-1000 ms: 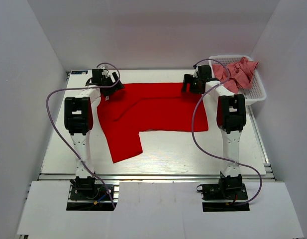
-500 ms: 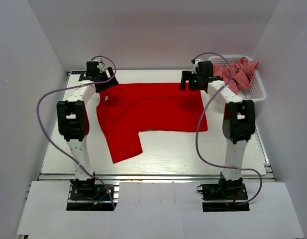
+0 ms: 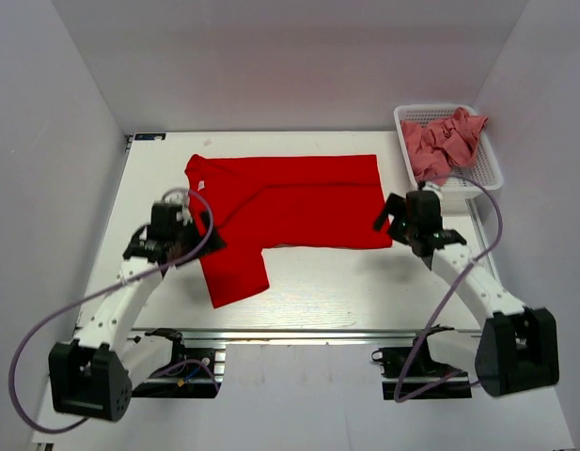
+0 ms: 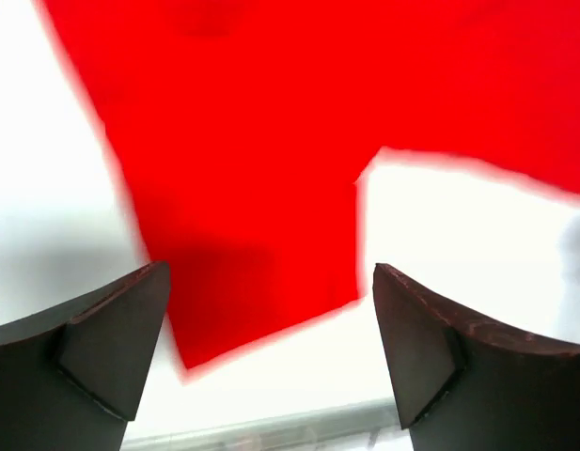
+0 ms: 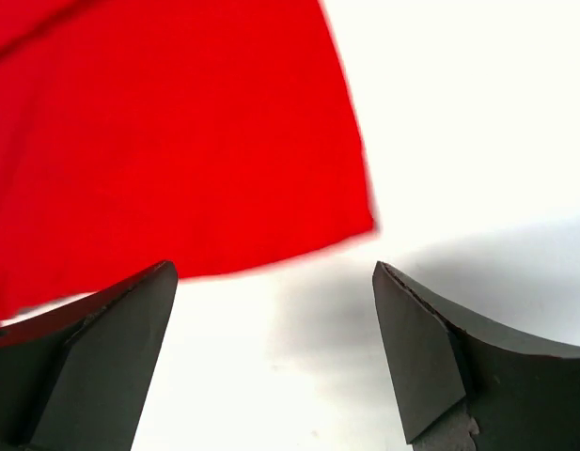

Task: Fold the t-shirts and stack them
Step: Grap the side of the flattened tshirt closest away from the robot with both arms

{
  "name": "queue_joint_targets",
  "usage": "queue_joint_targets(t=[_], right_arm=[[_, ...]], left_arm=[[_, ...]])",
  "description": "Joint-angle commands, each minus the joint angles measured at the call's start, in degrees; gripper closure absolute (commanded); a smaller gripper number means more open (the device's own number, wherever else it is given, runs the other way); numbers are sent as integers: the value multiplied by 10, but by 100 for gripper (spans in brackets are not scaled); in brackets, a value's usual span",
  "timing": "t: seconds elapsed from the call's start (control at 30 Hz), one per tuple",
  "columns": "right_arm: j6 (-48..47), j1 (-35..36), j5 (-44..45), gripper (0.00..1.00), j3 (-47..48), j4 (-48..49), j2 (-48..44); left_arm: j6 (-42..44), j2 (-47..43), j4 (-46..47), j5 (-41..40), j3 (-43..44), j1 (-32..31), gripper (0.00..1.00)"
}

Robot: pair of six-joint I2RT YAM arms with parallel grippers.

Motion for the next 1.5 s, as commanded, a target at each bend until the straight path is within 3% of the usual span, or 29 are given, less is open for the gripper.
queue_joint_targets(t=[0.0, 0.1, 0.2, 0.3, 0.43, 0.53, 0.63, 0.67, 0.73, 0.93, 1.27, 1.4, 1.47], right_arm=[[70, 0, 57, 10, -43, 2, -71], [74, 2, 66, 10, -62, 3, -117], [71, -1, 74, 10, -60, -4, -118], [66, -1, 85, 10, -57, -14, -114], [62, -1, 88, 10, -63, -19, -107], [65, -1, 90, 10, -70, -20, -93], [64, -2, 92, 10, -76, -23, -73], [64, -2, 90, 10, -73, -26, -69], [65, -3, 80, 13, -71, -32, -42], [70, -5, 46, 21, -68, -19, 36], [69, -2, 30, 24, -22, 24, 160], [73, -2, 22, 33, -20, 37, 182], [74, -1, 19, 45, -14, 34, 190]], left_arm=[[-49, -67, -96, 10, -112, -9, 6], [-89, -121, -67, 60, -182, -26, 12], [-113, -134, -32, 54, -209, -38, 14], [-113, -98, -26, 30, -222, -48, 15], [-113, -17, 32, 18, -233, -61, 26], [-113, 13, 45, 2, -216, -72, 57], [-113, 13, 37, -13, -205, -84, 80], [-113, 7, 30, -13, -205, -84, 91], [-113, -8, 25, -8, -198, -84, 100], [-106, -73, 19, -3, -173, -89, 100], [-89, -54, 79, 70, -155, -89, 100], [-83, -49, 79, 62, -128, -89, 100], [-77, -49, 79, 51, -116, -89, 100]])
